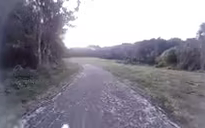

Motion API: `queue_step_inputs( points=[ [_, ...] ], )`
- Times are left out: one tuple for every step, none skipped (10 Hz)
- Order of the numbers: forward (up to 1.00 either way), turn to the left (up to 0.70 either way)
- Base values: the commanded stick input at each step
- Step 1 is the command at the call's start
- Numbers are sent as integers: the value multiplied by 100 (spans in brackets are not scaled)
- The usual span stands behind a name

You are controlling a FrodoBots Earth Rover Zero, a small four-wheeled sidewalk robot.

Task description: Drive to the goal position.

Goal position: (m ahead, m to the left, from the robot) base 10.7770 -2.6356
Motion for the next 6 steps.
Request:
queue_step_inputs(
  points=[
    [70,0],
    [70,0],
    [70,0],
    [70,0],
    [70,0],
    [70,0]
  ],
)
